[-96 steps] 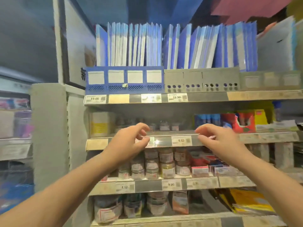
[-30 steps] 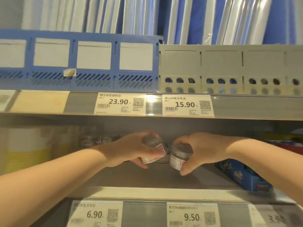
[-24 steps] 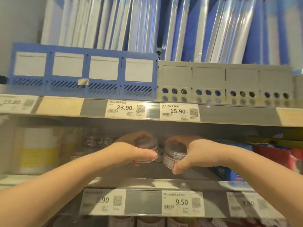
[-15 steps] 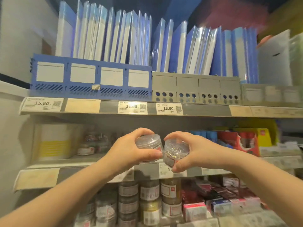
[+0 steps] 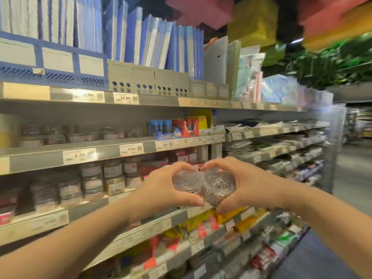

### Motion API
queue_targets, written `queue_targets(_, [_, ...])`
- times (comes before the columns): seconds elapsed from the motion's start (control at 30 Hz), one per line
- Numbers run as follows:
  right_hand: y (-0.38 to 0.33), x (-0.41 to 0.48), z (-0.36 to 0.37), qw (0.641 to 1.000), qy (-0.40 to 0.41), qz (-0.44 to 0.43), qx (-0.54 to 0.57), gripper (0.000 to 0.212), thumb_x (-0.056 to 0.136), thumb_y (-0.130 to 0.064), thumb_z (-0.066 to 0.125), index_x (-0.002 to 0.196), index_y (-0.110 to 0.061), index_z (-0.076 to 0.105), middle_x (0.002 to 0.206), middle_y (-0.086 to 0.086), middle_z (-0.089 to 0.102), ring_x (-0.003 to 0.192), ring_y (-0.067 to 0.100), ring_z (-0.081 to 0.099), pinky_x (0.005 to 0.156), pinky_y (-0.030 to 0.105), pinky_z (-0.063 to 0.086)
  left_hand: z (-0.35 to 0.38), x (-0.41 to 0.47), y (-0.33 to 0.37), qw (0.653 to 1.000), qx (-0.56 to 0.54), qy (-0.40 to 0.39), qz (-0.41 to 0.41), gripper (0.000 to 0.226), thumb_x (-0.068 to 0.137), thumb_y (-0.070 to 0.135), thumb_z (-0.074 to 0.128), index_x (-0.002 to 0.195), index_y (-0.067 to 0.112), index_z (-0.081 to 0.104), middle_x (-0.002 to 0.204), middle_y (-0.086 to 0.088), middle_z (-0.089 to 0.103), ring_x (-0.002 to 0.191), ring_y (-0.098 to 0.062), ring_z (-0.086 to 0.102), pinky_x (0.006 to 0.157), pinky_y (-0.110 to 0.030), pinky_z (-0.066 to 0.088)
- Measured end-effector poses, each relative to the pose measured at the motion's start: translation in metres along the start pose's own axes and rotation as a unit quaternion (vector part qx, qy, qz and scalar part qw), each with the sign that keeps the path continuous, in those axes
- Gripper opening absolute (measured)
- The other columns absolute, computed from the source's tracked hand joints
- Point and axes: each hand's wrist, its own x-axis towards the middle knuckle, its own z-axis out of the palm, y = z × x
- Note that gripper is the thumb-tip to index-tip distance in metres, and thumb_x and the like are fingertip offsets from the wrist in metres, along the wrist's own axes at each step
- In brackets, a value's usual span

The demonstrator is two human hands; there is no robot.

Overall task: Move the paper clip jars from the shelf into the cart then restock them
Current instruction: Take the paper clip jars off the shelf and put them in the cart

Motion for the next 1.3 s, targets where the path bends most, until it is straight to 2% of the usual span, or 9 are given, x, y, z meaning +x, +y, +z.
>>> queue_targets(0.13, [0.031,-0.092,-0.025,0.998,0.027,0.038,0.032,0.073,0.065,-0.028,0.083,0.118,-0.051,0.038,0.115,-0.03,0.04,0.105,-0.01,0.045,0.082,0.006,0.04,0.057,0.0,0.067,0.998,-0.009,-0.033,0.051,0.062,0.055,0.054,0.079,0.107,0.051,0.044,0.105,0.032,0.042,0.101,0.004,0.042,0.073,-0.007,0.031])
queue_targets(0.23, [0.063,-0.168,-0.041,0.994,0.055,0.08,0.042,0.076,0.066,-0.028,0.084,0.118,-0.051,0.034,0.124,-0.024,0.042,0.112,-0.003,0.046,0.09,0.013,0.041,0.109,-0.001,0.121,0.992,-0.037,-0.075,0.094,0.073,0.042,0.07,0.077,0.104,0.054,0.043,0.106,0.038,0.04,0.102,0.007,0.043,0.072,-0.002,0.029])
queue_targets(0.33, [0.099,-0.247,-0.053,0.986,0.076,0.138,0.055,0.078,0.067,-0.025,0.083,0.125,-0.047,0.034,0.126,-0.022,0.041,0.113,-0.003,0.044,0.085,0.008,0.041,0.175,-0.006,0.174,0.986,-0.054,-0.102,0.121,0.067,0.056,0.055,0.08,0.112,0.049,0.044,0.112,0.033,0.041,0.103,0.006,0.04,0.071,0.002,0.029])
queue_targets(0.5, [0.157,-0.362,-0.053,0.962,0.105,0.245,0.054,0.084,0.066,-0.027,0.083,0.132,-0.042,0.034,0.131,-0.015,0.042,0.117,0.001,0.043,0.09,0.013,0.038,0.287,-0.012,0.244,0.964,-0.102,-0.186,0.161,0.074,0.049,0.064,0.078,0.111,0.051,0.04,0.112,0.036,0.038,0.11,0.005,0.038,0.078,-0.008,0.033])
queue_targets(0.63, [0.201,-0.427,-0.038,0.934,0.115,0.333,0.065,0.086,0.064,-0.029,0.083,0.133,-0.041,0.033,0.128,-0.015,0.041,0.117,0.002,0.043,0.085,0.01,0.037,0.371,-0.011,0.278,0.946,-0.116,-0.252,0.168,0.073,0.058,0.054,0.078,0.12,0.044,0.041,0.124,0.023,0.041,0.109,0.003,0.037,0.085,-0.02,0.032])
queue_targets(0.8, [0.26,-0.478,-0.006,0.891,0.134,0.428,0.067,0.086,0.067,-0.028,0.083,0.137,-0.034,0.034,0.127,-0.02,0.038,0.113,-0.004,0.038,0.076,-0.002,0.031,0.472,-0.002,0.289,0.918,-0.141,-0.336,0.155,0.074,0.054,0.048,0.083,0.117,0.04,0.045,0.122,0.011,0.049,0.106,-0.003,0.048,0.088,-0.018,0.037])
queue_targets(0.9, [0.298,-0.497,0.024,0.854,0.149,0.495,0.064,0.087,0.066,-0.029,0.083,0.138,-0.034,0.034,0.136,-0.016,0.039,0.12,0.001,0.039,0.085,0.011,0.03,0.531,0.006,0.287,0.9,-0.109,-0.384,0.178,0.082,0.057,0.049,0.082,0.127,0.032,0.044,0.124,0.005,0.049,0.11,-0.011,0.051,0.094,-0.029,0.044])
queue_targets(1.07, [0.36,-0.519,0.09,0.794,0.165,0.575,0.109,0.08,0.071,-0.029,0.08,0.138,-0.03,0.036,0.138,-0.009,0.041,0.122,0.009,0.044,0.095,0.018,0.034,0.626,0.005,0.267,0.868,-0.056,-0.458,0.185,0.08,0.069,0.046,0.076,0.134,0.027,0.034,0.132,-0.001,0.04,0.112,-0.019,0.048,0.09,-0.031,0.043])
queue_targets(1.3, [0.419,-0.551,0.202,0.698,0.112,0.694,0.135,0.066,0.073,-0.02,0.076,0.13,-0.019,0.041,0.124,0.002,0.047,0.111,0.02,0.05,0.089,0.027,0.042,0.738,-0.048,0.204,0.836,0.02,-0.536,0.112,0.069,0.073,0.039,0.074,0.127,0.02,0.034,0.123,-0.007,0.041,0.094,-0.024,0.053,0.08,-0.035,0.049])
